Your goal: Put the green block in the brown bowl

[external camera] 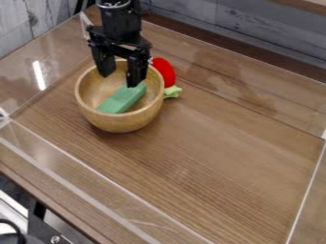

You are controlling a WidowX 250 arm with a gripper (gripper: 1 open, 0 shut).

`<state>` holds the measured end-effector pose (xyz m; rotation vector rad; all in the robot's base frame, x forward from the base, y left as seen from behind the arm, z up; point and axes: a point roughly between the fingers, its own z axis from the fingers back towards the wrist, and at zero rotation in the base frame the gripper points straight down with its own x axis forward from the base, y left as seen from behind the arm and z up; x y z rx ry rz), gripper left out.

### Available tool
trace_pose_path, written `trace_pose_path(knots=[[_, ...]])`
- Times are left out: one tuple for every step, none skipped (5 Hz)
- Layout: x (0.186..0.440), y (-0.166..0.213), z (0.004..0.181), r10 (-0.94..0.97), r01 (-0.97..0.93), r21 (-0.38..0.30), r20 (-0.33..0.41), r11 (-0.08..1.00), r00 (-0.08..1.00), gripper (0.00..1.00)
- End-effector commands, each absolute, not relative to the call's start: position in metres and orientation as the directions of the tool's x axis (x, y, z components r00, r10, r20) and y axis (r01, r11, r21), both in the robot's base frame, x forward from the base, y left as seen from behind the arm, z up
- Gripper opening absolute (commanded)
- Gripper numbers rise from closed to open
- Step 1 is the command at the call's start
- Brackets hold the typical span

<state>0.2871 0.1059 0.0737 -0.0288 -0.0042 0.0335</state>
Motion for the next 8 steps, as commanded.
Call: trace_pose_path(knots=[[0.295, 0.107, 0.081, 0.025, -0.025, -0.008, 0.040, 1.000, 0.999, 1.00], [0.295, 0.108, 0.075, 0.027, -0.027, -0.007, 0.030, 1.000, 0.999, 1.00], [0.296, 0.108, 0.071, 0.031, -0.031, -0.007, 0.022, 1.000, 0.999, 1.00], [0.296, 0.107, 0.068, 0.035, -0.035, -0.008, 0.016, 0.999, 0.999, 1.00], [0.296, 0.106, 0.066, 0.039, -0.039, -0.009, 0.011, 0.999, 0.999, 1.00], [0.297, 0.105, 0.066, 0.043, -0.043, -0.011, 0.009, 0.999, 0.999, 1.00], [0.297, 0.104, 0.065, 0.046, -0.046, -0.013, 0.007, 0.999, 0.999, 1.00], [0.298, 0.103, 0.066, 0.049, -0.049, -0.015, 0.006, 0.999, 0.999, 1.00]])
